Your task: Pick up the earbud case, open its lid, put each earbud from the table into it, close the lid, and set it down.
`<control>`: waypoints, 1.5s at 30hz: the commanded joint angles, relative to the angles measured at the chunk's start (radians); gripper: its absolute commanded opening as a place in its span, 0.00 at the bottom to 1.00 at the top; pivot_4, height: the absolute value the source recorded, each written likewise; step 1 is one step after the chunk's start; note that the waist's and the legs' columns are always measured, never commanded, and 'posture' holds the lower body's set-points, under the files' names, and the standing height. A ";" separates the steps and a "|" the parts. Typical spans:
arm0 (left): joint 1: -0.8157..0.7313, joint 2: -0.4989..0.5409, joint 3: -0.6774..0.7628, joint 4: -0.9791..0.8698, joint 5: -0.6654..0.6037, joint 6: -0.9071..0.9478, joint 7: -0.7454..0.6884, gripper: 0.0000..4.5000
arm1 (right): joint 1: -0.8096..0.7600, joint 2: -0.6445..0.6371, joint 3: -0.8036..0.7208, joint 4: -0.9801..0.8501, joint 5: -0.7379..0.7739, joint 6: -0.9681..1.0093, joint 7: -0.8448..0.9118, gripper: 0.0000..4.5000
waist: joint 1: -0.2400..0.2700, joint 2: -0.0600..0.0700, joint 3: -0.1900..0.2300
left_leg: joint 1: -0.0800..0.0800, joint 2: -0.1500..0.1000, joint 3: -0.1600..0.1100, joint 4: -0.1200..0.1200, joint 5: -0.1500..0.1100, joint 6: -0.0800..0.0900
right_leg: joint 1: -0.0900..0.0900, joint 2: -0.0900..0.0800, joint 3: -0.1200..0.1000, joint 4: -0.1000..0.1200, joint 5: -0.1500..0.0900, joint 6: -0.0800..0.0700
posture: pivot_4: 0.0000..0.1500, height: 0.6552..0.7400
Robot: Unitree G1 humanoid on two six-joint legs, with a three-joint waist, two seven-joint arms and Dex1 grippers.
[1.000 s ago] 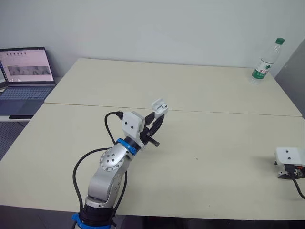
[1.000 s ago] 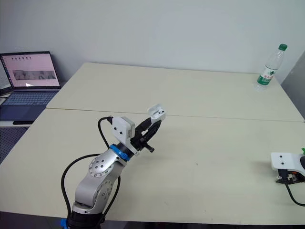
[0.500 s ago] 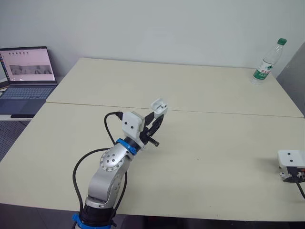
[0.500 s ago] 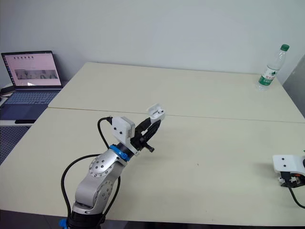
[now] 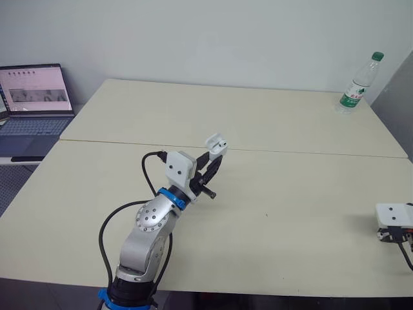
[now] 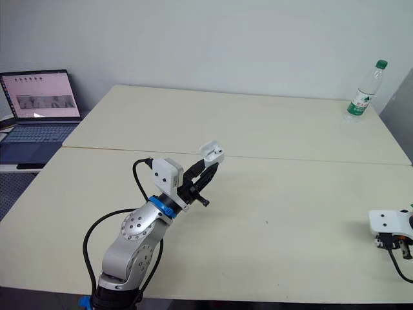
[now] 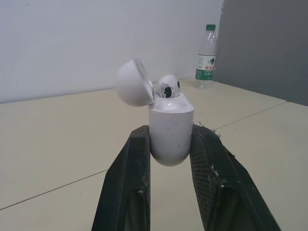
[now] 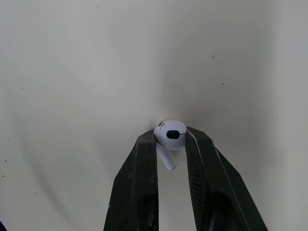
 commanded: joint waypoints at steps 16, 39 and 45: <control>-0.089 0.000 0.013 0.062 0.005 -0.062 -0.027 0.18 | -0.522 0.901 -0.266 -0.798 0.820 1.045 -0.713 0.09 | -0.011 0.006 0.003 | -0.009 0.000 -0.006 0.000 0.001 -0.003 | -0.012 0.002 -0.001 0.012 0.000 -0.002 | 1.00 1.00; -0.220 -0.002 0.035 0.131 0.002 -0.081 -0.045 0.18 | -0.444 1.108 -0.130 -0.895 0.762 1.007 -0.995 0.09 | -0.018 0.006 0.003 | -0.021 -0.001 -0.004 0.002 0.001 0.000 | -0.025 0.002 0.000 0.015 0.000 -0.002 | 1.00 1.00; -0.204 0.008 0.035 0.105 -0.003 -0.073 -0.052 0.18 | -0.441 1.099 -0.110 -0.888 0.749 0.989 -0.984 0.09 | -0.024 0.006 0.003 | -0.021 -0.001 -0.004 0.002 0.001 0.000 | -0.025 0.002 0.000 0.015 0.000 -0.002 | 1.00 1.00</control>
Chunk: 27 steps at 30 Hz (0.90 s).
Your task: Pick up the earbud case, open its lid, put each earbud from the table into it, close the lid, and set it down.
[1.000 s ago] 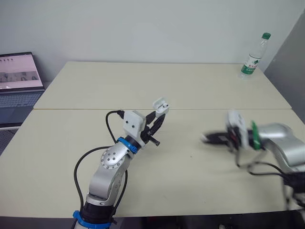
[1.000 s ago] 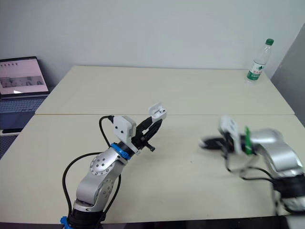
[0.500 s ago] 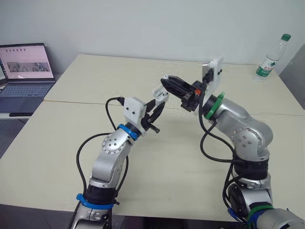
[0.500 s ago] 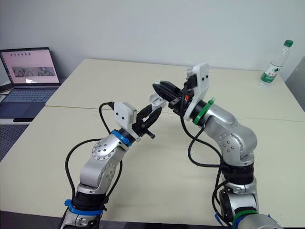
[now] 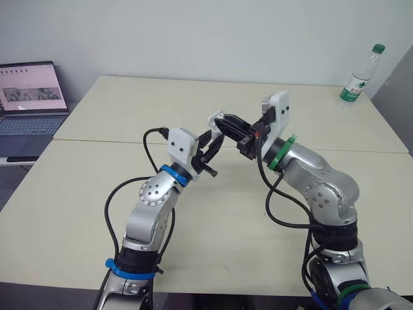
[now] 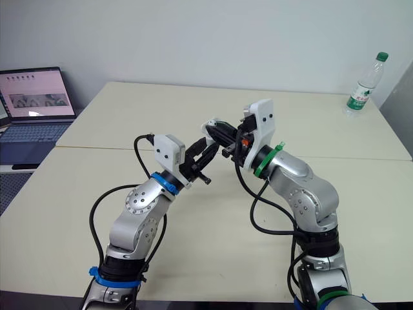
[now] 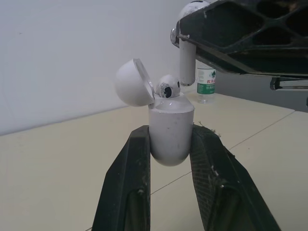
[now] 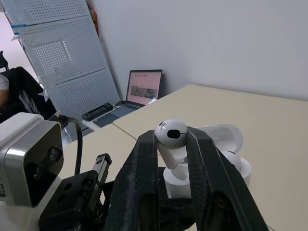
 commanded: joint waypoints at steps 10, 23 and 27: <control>-0.003 -0.005 -0.009 -0.071 -0.003 -0.008 0.002 0.18 | -0.012 -0.001 0.025 -0.007 -0.027 -0.042 0.011 0.09 | -0.002 0.000 0.000 | 0.000 0.000 0.000 0.000 0.000 0.000 | 0.000 0.000 0.000 0.000 0.000 0.000 | 1.00 1.00; 0.005 -0.006 -0.014 -0.087 -0.006 -0.002 0.004 0.18 | 0.011 -0.022 0.048 0.006 -0.068 -0.081 0.031 0.09 | -0.003 0.000 0.000 | 0.000 0.000 0.000 0.000 0.000 0.000 | 0.000 0.000 0.000 0.000 0.000 0.000 | 1.00 1.00; 0.005 -0.006 -0.014 -0.088 -0.008 0.000 0.003 0.18 | 0.020 -0.028 0.050 0.000 -0.071 -0.079 0.035 0.09 | -0.003 0.000 0.000 | 0.000 0.000 0.000 0.000 0.000 0.000 | 0.000 0.000 0.000 0.000 0.000 0.000 | 1.00 1.00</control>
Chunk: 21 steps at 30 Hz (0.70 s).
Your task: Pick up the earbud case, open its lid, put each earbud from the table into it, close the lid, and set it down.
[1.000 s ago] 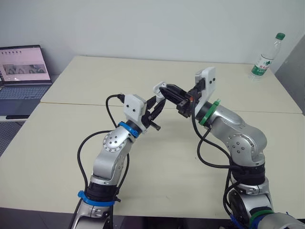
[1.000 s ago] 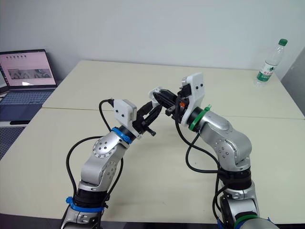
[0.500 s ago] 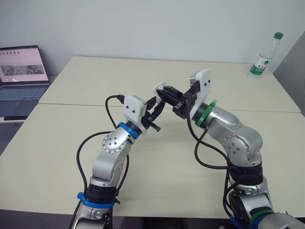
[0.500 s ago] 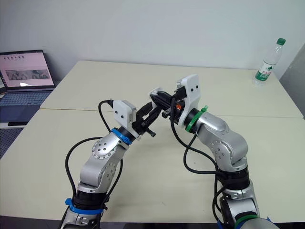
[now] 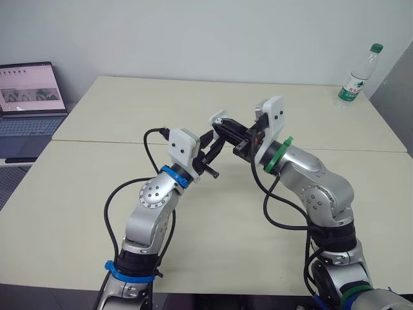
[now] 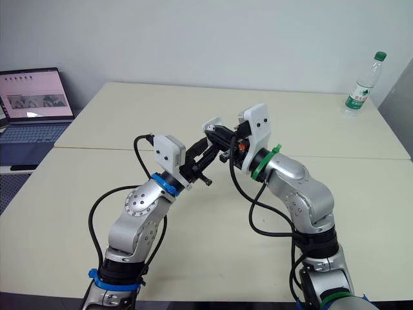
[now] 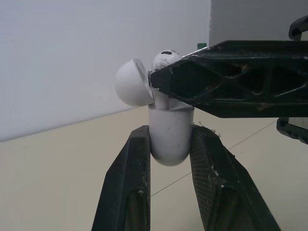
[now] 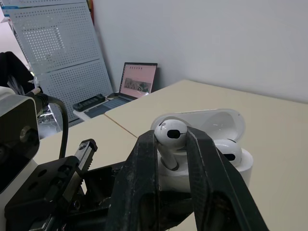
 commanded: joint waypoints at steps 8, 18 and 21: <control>-0.008 -0.008 -0.003 -0.053 -0.005 -0.002 0.001 0.18 | 0.012 -0.003 0.003 -0.031 -0.005 -0.021 0.013 0.25 | 0.000 0.000 0.000 | 0.000 0.000 0.000 0.000 0.000 0.000 | 0.000 0.000 0.000 0.000 0.000 0.000 | 1.00 1.00; -0.003 -0.012 -0.008 -0.059 -0.005 0.002 0.003 0.18 | 0.007 0.001 -0.002 -0.029 -0.015 -0.040 0.018 0.36 | 0.000 0.000 0.000 | 0.000 0.000 0.000 0.000 0.000 0.000 | 0.000 0.000 0.000 0.000 0.000 0.000 | 1.00 1.00; 0.000 -0.012 -0.006 -0.059 -0.006 0.003 0.004 0.18 | 0.002 0.019 -0.022 -0.035 0.012 -0.063 0.033 0.36 | 0.000 0.000 0.000 | 0.000 0.000 0.000 0.000 0.000 0.000 | 0.000 0.000 0.000 0.000 0.000 0.000 | 1.00 1.00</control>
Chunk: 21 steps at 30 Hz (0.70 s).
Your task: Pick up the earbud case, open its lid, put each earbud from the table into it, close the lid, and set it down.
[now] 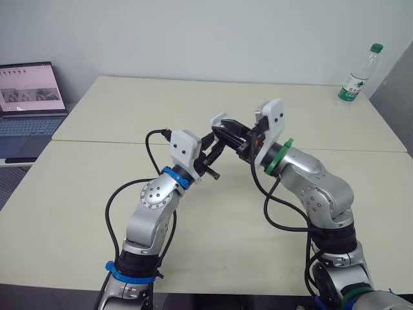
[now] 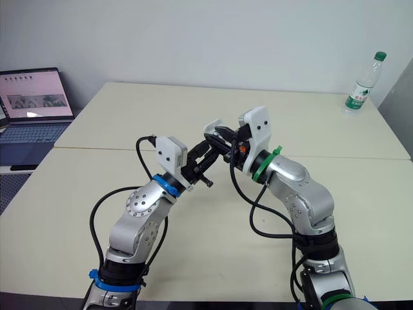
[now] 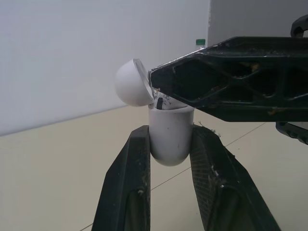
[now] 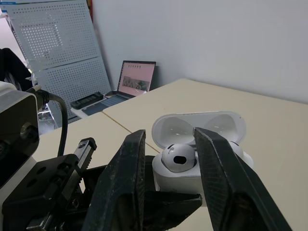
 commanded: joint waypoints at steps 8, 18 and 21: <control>0.014 0.009 0.007 -0.059 -0.007 -0.006 -0.003 0.18 | -0.104 -0.034 -0.155 -0.034 0.178 -0.023 0.077 0.36 | 0.000 0.000 0.000 | 0.000 0.000 0.000 0.000 0.000 0.000 | 0.000 0.000 0.000 0.000 0.000 0.000 | 1.00 1.00; 0.033 0.064 -0.040 -0.072 -0.033 0.003 -0.110 0.18 | -0.401 -0.290 -0.025 0.581 -0.086 -0.259 0.409 0.01 | -0.005 0.000 0.000 | 0.001 0.000 0.003 -0.001 0.000 0.000 | 0.000 0.001 0.001 -0.001 0.000 0.000 | 1.00 1.00; 0.031 0.067 -0.045 -0.067 -0.038 0.002 -0.135 0.18 | -0.478 -0.257 0.033 0.743 -0.155 -0.329 0.484 0.01 | -0.007 0.001 0.000 | 0.001 0.001 0.004 -0.003 0.000 0.000 | -0.002 0.001 0.002 -0.001 0.000 -0.001 | 1.00 1.00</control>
